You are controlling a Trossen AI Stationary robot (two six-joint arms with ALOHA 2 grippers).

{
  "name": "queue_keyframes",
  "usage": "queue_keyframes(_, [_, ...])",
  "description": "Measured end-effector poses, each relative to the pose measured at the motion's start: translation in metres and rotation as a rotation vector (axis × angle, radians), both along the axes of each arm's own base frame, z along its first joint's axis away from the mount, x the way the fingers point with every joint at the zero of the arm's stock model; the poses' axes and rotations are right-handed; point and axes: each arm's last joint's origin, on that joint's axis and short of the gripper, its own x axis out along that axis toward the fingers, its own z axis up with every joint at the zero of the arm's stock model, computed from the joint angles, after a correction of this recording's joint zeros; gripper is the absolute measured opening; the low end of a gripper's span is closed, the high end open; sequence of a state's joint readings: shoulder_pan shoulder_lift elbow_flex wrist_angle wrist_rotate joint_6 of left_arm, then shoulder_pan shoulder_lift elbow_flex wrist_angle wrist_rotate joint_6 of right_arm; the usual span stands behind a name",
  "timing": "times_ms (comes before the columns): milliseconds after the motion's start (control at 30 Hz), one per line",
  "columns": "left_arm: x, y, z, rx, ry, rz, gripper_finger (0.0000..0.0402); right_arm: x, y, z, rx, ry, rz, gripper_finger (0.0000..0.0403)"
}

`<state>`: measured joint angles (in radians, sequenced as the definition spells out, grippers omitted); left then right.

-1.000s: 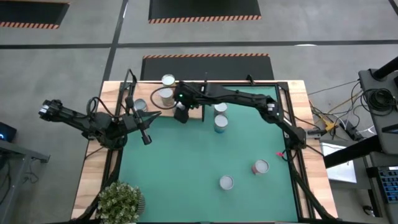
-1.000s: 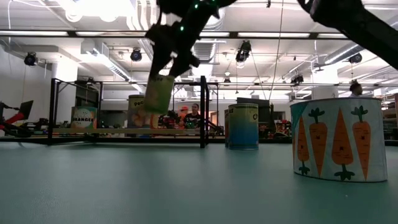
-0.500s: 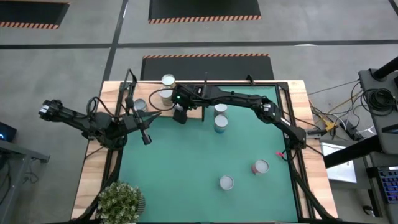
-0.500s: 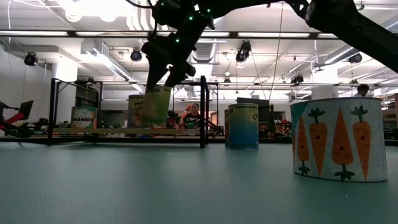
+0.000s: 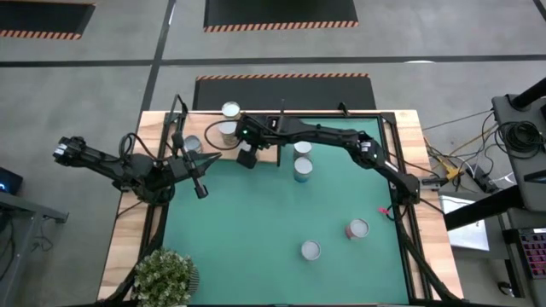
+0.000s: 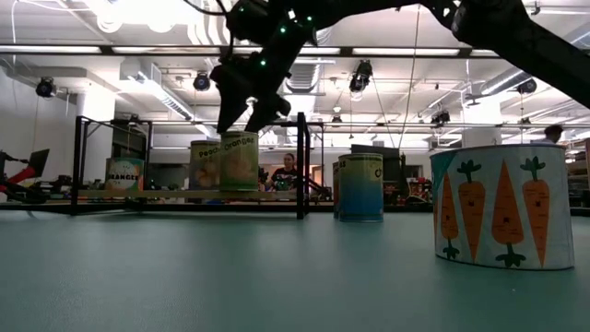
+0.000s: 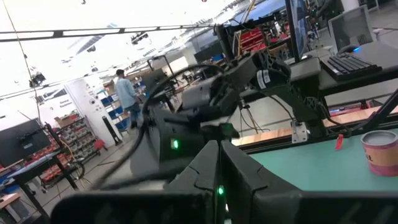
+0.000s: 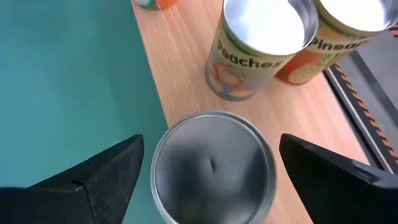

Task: Pick and place cans onto a shelf
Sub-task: Put the large canned oranges on the shelf

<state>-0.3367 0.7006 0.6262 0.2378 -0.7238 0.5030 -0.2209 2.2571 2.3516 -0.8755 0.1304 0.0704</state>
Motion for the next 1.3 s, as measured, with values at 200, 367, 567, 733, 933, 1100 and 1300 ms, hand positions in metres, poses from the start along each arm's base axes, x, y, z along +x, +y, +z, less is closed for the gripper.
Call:
queue_keyframes(200, [0.001,0.000,-0.001,-0.012,0.000,-0.002,0.0000,-0.018,0.021,0.037,-0.015,-0.007,0.045,0.0363])
queue_keyframes(367, [0.005,-0.002,-0.005,-0.019,0.025,-0.004,0.0000,-0.037,0.056,0.069,-0.137,0.014,0.093,0.0363])
queue_keyframes(567, [0.014,-0.005,-0.012,-0.069,0.048,-0.008,0.0000,-0.065,0.085,0.086,-0.176,0.037,0.174,0.0363])
queue_keyframes(733, [0.024,-0.006,-0.013,-0.134,0.103,0.004,0.0000,-0.093,0.100,0.073,-0.173,0.029,0.202,0.0363])
queue_keyframes(933, [0.051,0.000,-0.013,-0.270,0.309,0.117,0.0000,-0.126,0.117,0.041,-0.214,-0.103,0.273,0.0363])
queue_keyframes(1100, [0.073,0.011,-0.022,-0.362,0.533,0.281,0.0000,-0.154,0.125,0.020,-0.226,-0.232,0.336,0.0364])
queue_keyframes(1300, [0.098,0.041,-0.021,-0.448,0.734,0.296,0.0000,-0.189,0.128,0.001,-0.199,-0.366,0.395,0.0364])
